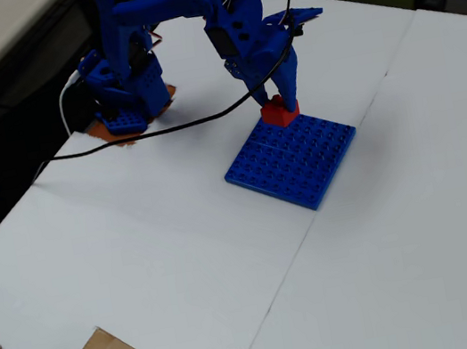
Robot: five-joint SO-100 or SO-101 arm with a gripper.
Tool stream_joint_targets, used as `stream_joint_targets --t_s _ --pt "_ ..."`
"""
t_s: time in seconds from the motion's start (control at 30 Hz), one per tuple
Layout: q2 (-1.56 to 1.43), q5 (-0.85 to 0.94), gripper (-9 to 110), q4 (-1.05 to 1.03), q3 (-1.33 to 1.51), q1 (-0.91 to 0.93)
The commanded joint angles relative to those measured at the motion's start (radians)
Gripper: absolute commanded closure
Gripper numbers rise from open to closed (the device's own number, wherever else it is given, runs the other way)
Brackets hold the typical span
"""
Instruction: Pick up the 2x2 red block and go up the 8x8 blue block.
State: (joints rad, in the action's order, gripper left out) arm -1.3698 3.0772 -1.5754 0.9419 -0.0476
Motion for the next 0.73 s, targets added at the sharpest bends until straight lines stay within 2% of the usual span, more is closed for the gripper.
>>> stream_joint_targets --t_s 0.0,0.7 --pt "-0.060 0.144 101 0.003 -0.008 -0.002" --pt "-0.052 0.153 101 -0.005 -0.020 0.000"
